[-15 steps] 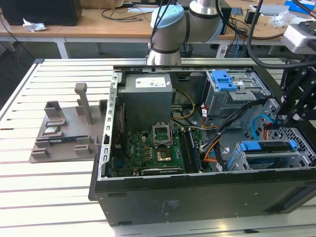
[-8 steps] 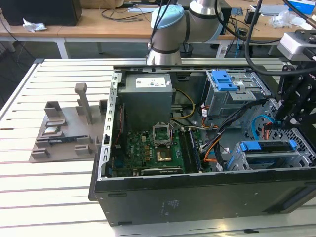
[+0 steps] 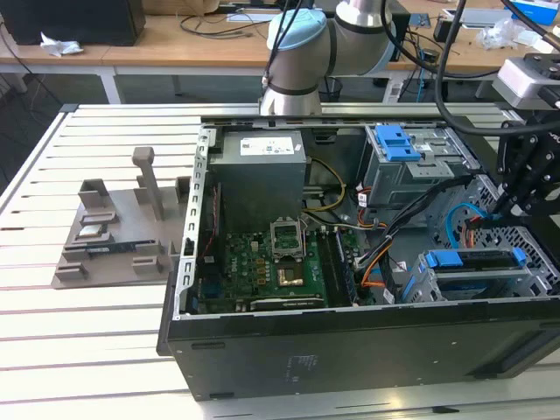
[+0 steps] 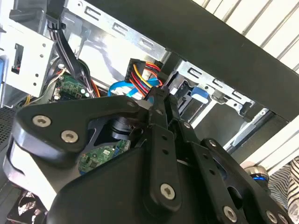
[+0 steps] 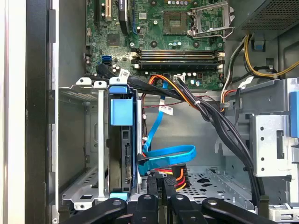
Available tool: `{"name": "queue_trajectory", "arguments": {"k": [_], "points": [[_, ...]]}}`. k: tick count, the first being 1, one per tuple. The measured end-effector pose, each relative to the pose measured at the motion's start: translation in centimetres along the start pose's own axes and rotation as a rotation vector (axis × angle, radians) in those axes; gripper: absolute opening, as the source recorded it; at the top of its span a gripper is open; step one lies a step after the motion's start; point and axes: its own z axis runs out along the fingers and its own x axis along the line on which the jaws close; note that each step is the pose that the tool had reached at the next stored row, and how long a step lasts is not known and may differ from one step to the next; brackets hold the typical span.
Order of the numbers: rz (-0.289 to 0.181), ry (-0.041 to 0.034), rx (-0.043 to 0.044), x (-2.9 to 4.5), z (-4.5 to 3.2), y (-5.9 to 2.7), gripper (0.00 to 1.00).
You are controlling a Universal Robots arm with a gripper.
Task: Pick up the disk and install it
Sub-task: 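Insert the first disk wire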
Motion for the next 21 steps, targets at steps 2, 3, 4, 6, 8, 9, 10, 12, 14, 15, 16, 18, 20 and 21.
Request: {"name": "queue_trajectory", "arguments": {"k": [2, 3, 4, 6, 8, 9, 10, 12, 14, 15, 16, 18, 20, 21], "points": [[-0.001, 0.0001, 0.0, 0.86, 0.0, 0.03, 0.17], [-0.001, 0.0, 0.0, 1.33, 0.01, 0.09, 0.17], [-0.001, 0.0, 0.0, 1.74, 0.04, 0.21, 0.17], [-0.002, 0.0, 0.0, 2.16, 0.12, 0.39, 0.17], [-0.002, 0.0, 0.0, 2.36, 0.38, 0.54, 0.17], [-0.002, 0.0002, 0.0, 2.38, 0.54, 0.55, 0.17], [-0.003, 0.0002, -0.0001, 2.38, 0.71, 0.55, 0.17], [-0.002, 0.0002, -0.0001, 2.39, 1.14, 0.59, 0.17], [-0.002, 0.0002, -0.0001, 2.41, 1.27, 0.66, 0.17], [-0.002, 0.0003, 0.0, 2.44, 1.35, 0.76, 0.17], [-0.002, 0.0, -0.0001, 2.46, 1.44, 0.79, 0.17], [-0.002, 0.0001, 0.0, 2.5, 1.58, 0.83, 0.17], [-0.003, 0.0005, 0.0, 2.54, 1.68, 0.84, 0.17], [-0.002, 0.0005, 0.0, 2.55, 1.72, 0.85, 0.17]]}}
